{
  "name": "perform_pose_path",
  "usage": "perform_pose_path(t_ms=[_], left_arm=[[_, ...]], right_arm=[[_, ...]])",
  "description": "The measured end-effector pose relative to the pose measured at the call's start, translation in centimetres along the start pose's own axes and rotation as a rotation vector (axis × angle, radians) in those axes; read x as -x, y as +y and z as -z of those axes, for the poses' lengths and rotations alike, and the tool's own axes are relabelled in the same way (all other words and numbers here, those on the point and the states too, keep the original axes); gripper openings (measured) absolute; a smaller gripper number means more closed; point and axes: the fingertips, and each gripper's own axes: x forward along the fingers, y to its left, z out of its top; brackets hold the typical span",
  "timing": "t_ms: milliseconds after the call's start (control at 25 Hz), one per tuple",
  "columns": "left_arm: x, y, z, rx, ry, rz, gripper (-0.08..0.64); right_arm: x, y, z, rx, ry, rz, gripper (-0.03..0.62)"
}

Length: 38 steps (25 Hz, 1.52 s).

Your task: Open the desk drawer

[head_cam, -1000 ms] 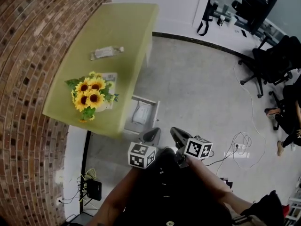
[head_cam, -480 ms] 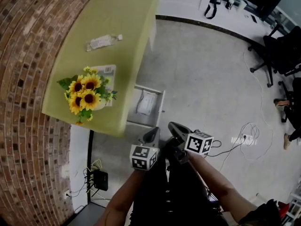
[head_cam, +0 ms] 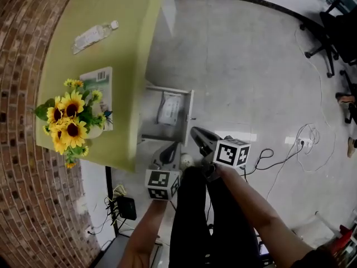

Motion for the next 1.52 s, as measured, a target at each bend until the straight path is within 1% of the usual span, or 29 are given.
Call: perform_pose_path(t_ms=[160,320,360,400,440,520,560,680,800,880,1000,1160,1240,1320,1400,1520], left_arm=[[-1.8,2.6,1.7,0.024,0.009,-0.05,0.009],[-3.6,5.6,3.6,0.024,0.013,-0.096,0.009],[-4.0,6.3,4.2,0.015,0.018,-0.107,0.009],[-4.4,6.9,4.8,0.002,0.025,-0.118,0.009],[-4.8,7.6,5.4,-0.014,0.034,-0.13,0.009],[-5.5,9.1,6.7,-0.038,0.05,-0.156,0.009],[-5.8,9.7,7.1,-0.038,0.054,-0.165,0.009],[-6.3,10.7,8.0,-0.012,0.055,-0.17,0.009],[-6.7,11.2,9.3,0.006,0.069,-0.171,0.009],[-6.9,11.6,10.0,0.004,0.071,-0.165,0.009],[-6.9,12.3,10.8,0.016,0.071,-0.171,0.009],[-6.8,13.3,11.5,0.056,0.063,-0.194,0.009],[-6.7,13.3,12.1,0.086,0.06,-0.195,0.009],[-6.7,13.3,12.7,0.11,0.057,-0.197,0.009],[-6.6,13.2,12.3,0.108,0.055,-0.203,0.009],[-6.4,13.0,12.1,0.103,0.061,-0.203,0.009]], right_arm=[[-3.8,-2.4,0.5,-0.054,0.028,-0.038,0.014],[-8.8,-3.6,1.0,-0.078,0.067,-0.105,0.016],[-10.2,-3.6,1.3,-0.081,0.081,-0.126,0.025],[-11.7,-3.6,1.7,-0.083,0.1,-0.15,0.056],[-13.2,-3.5,2.1,-0.081,0.123,-0.174,0.089],[-16.1,-3.3,2.7,-0.062,0.166,-0.222,0.092],[-17.5,-3.1,2.9,-0.049,0.184,-0.245,0.092],[-21.2,-2.4,3.5,-0.015,0.233,-0.303,0.092],[-24.2,-1.5,3.9,0.035,0.282,-0.34,0.092],[-25.4,-0.9,4.0,0.042,0.308,-0.359,0.092],[-26.3,-0.2,4.4,-0.007,0.331,-0.401,0.091],[-26.3,-0.4,4.6,-0.168,0.343,-0.454,0.091],[-26.4,-0.2,4.6,-0.225,0.329,-0.476,0.091],[-26.3,0.0,4.5,-0.242,0.31,-0.485,0.091],[-26.3,0.1,4.5,-0.248,0.303,-0.491,0.091],[-26.7,1.0,5.1,-0.221,0.332,-0.505,0.092]])
